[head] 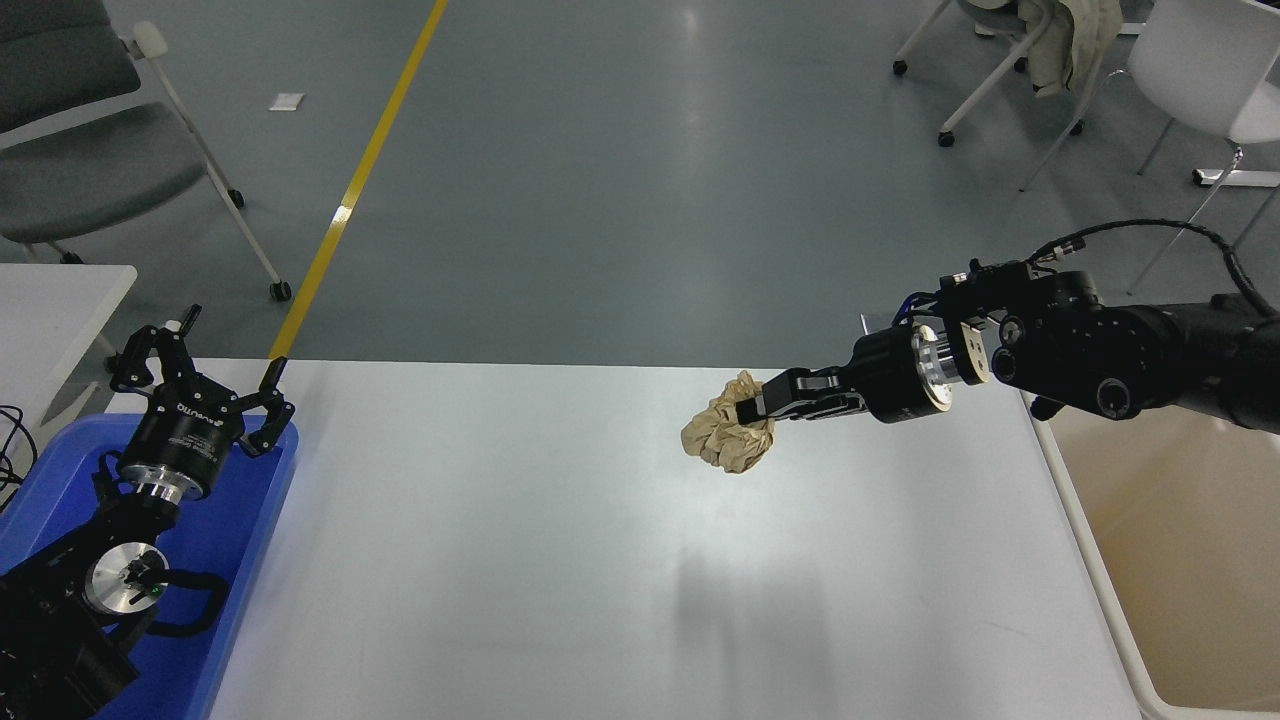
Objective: Clean the table surface
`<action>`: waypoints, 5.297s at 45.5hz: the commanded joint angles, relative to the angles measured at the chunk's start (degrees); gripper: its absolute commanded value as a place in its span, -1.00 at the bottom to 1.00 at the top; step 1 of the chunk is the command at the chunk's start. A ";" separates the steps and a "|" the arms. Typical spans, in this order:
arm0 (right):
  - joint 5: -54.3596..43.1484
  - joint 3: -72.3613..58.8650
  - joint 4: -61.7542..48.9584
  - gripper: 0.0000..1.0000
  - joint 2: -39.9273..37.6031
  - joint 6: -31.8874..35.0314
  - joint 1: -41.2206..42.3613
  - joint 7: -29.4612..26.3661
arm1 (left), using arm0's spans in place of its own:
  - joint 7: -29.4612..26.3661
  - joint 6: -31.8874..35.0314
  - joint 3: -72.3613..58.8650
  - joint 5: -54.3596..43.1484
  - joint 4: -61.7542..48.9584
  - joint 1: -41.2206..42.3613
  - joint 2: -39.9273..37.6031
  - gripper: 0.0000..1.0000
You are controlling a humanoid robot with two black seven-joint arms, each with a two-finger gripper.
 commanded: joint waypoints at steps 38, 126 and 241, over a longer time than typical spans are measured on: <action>19.11 32.95 -35.98 -1.00 -5.31 2.93 -20.30 -4.31 | 0.00 0.04 0.00 0.00 0.00 0.00 0.01 1.00; 28.87 55.65 -44.86 -1.00 -4.52 -21.50 -38.58 -30.41 | 0.00 0.04 0.00 0.00 0.00 0.00 0.01 1.00; 28.95 30.94 -45.04 0.98 -1.26 -25.19 -36.56 -29.89 | 0.00 0.04 0.00 0.00 0.00 0.00 -0.07 1.00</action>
